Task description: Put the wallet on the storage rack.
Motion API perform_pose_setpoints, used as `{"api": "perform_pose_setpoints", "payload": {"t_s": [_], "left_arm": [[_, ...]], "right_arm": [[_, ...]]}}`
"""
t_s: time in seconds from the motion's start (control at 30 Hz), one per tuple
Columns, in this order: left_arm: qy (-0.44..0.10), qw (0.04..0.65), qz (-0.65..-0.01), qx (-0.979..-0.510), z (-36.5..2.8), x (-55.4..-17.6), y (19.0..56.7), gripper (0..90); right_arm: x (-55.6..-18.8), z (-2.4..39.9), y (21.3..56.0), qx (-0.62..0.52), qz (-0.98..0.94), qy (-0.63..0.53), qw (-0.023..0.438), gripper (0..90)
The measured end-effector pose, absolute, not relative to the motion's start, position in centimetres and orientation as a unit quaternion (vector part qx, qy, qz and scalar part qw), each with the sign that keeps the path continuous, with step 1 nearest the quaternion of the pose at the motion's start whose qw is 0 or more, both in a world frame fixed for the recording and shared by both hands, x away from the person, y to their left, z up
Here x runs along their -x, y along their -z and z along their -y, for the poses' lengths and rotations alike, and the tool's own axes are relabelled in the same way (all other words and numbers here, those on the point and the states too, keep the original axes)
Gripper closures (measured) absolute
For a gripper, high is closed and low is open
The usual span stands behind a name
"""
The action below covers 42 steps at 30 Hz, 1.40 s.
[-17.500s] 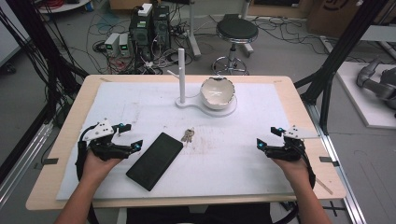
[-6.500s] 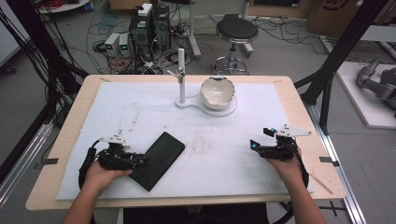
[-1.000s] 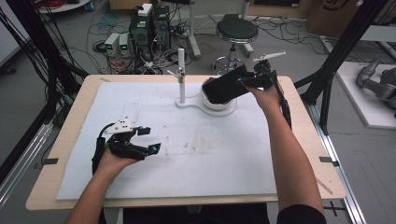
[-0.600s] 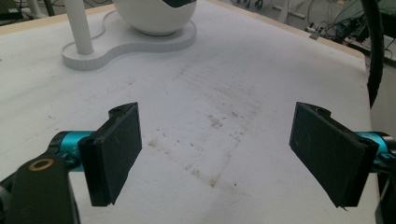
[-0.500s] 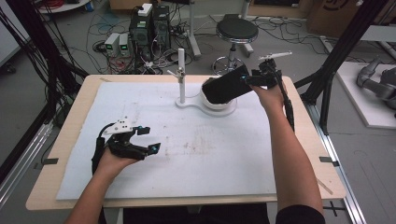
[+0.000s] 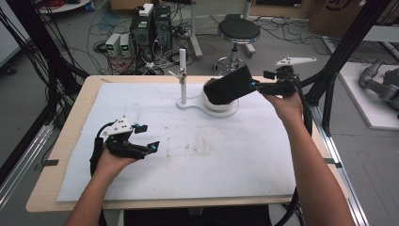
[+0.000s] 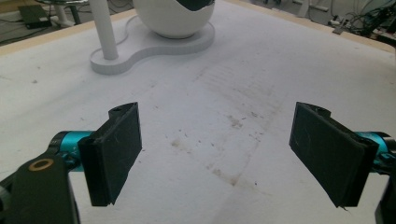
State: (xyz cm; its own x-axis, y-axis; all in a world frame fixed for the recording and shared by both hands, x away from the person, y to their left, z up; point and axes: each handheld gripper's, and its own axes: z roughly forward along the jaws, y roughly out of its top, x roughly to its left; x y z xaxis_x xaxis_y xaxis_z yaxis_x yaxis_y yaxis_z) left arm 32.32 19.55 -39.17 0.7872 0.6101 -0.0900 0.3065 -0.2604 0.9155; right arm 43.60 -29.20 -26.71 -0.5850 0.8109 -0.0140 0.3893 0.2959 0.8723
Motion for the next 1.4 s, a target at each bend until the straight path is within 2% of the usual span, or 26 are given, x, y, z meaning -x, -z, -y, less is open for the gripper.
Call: {"api": "perform_pose_setpoints", "payload": {"t_s": [0.43,0.77,1.1,1.4], "left_arm": [[-0.154,0.529,-0.303,-0.777,-20.3,-32.4,39.2,16.9],[-0.154,0.534,-0.305,-0.773,-20.6,-32.4,39.3,16.9],[-0.154,0.536,-0.31,-0.77,-20.7,-32.5,39.6,16.9],[-0.151,0.532,-0.313,-0.772,-20.6,-32.8,40.3,16.9]], "right_arm": [[-37.5,32.0,28.2,-0.343,-0.766,-0.497,0.22,23.8],[-34.5,32.7,31.6,-0.338,-0.752,-0.528,0.203,20.4],[-32.3,32.6,36.4,-0.339,-0.747,-0.54,0.186,20.1],[-32.2,32.7,37.9,-0.336,-0.751,-0.54,0.177,19.8]]}}
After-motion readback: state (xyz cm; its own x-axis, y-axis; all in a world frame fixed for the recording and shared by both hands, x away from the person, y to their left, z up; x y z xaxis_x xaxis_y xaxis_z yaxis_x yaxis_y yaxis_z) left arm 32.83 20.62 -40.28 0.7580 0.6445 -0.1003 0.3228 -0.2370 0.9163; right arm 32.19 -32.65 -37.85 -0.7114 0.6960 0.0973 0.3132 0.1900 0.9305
